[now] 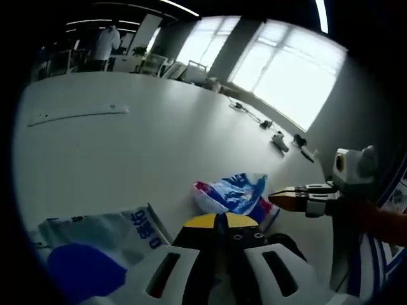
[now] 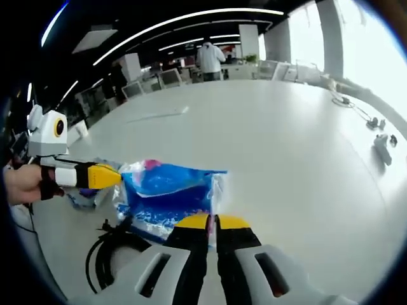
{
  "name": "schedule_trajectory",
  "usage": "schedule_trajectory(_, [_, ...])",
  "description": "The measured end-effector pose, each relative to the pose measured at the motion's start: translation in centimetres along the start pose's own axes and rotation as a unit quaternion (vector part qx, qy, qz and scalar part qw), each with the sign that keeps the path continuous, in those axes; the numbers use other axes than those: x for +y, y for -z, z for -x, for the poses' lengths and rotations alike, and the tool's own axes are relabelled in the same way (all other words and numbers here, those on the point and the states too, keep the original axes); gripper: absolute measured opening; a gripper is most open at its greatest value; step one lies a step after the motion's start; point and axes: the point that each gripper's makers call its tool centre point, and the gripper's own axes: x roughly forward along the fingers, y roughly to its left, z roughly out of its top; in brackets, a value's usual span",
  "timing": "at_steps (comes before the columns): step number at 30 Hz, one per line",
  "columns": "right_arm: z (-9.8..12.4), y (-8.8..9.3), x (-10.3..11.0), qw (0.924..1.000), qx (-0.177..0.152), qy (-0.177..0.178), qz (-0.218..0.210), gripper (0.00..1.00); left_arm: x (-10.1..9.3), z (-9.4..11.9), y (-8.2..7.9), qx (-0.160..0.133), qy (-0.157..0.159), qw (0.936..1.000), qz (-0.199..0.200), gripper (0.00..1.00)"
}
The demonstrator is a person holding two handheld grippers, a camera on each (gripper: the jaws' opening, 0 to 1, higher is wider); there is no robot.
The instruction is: Arrange the tabletop items into an orderly group along one side of the table until the central work area is clear of visible clutter.
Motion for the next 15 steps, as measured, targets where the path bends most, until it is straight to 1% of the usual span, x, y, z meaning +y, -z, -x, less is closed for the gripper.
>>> schedule_trajectory(5, [0.0, -0.2, 0.8, 1.0, -0.004, -0.006, 0.002, 0.0, 0.3, 0.5, -0.5, -0.005, -0.004, 1.0, 0.0, 0.0])
schedule_trajectory(15, [-0.3, -0.7, 1.8, 0.9999, -0.007, -0.015, 0.003, 0.0, 0.8, 1.1, -0.6, -0.006, -0.012, 0.9999, -0.001, 0.0])
